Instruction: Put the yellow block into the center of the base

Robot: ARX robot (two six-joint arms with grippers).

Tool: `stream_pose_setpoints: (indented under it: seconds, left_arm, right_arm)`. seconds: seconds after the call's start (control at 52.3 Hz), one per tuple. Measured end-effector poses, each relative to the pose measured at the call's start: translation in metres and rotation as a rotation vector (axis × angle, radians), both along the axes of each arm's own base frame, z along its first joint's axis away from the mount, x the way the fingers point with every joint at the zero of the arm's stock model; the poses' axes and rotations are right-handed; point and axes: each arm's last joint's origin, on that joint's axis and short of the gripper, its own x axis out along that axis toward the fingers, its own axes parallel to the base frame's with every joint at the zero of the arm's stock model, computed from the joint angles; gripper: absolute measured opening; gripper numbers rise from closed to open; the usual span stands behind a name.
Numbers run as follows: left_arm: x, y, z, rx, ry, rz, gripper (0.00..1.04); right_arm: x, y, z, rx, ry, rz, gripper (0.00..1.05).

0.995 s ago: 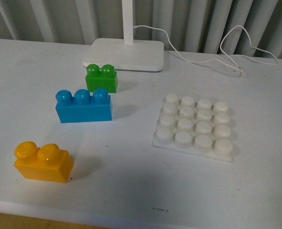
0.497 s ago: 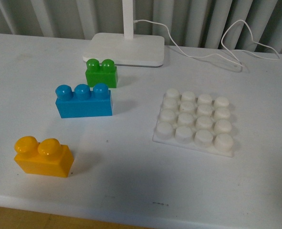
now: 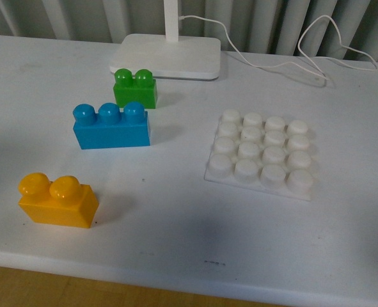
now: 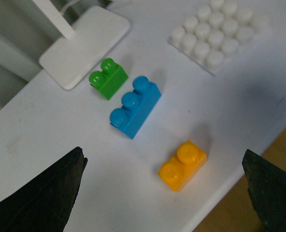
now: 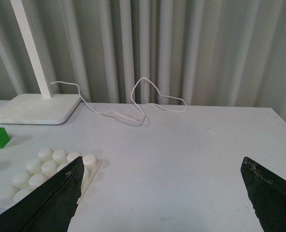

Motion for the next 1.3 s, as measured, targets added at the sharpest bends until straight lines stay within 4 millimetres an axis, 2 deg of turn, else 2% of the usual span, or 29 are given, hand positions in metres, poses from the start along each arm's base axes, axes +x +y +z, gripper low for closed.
stream_pose_setpoints:
  seconds: [0.153,0.325,0.497,0.67,0.784,0.938,1.301]
  left_arm:
    - [0.025,-0.004,0.018,0.222,0.092,-0.184,0.98]
    - [0.042,-0.011,0.017,0.395,0.176,-0.361,0.98]
    - [0.062,-0.027,-0.009,0.543,0.23,-0.481,0.98]
    - [0.085,-0.039,-0.039,0.603,0.248,-0.519,0.98]
    - [0.093,-0.046,-0.056,0.603,0.285,-0.548,0.98]
    - [0.102,-0.054,-0.065,0.595,0.294,-0.559,0.98]
    - [0.109,-0.055,-0.086,0.605,0.355,-0.566,0.98]
  right_arm:
    - [0.0,0.0,0.0,0.0,0.0,0.0,0.95]
    - [0.0,0.0,0.0,0.0,0.0,0.0,0.95]
    - [0.0,0.0,0.0,0.0,0.0,0.0,0.95]
    - [0.0,0.0,0.0,0.0,0.0,0.0,0.95]
    - [0.0,0.0,0.0,0.0,0.0,0.0,0.95]
    - [0.0,0.0,0.0,0.0,0.0,0.0,0.95]
    - [0.0,0.0,0.0,0.0,0.0,0.0,0.95]
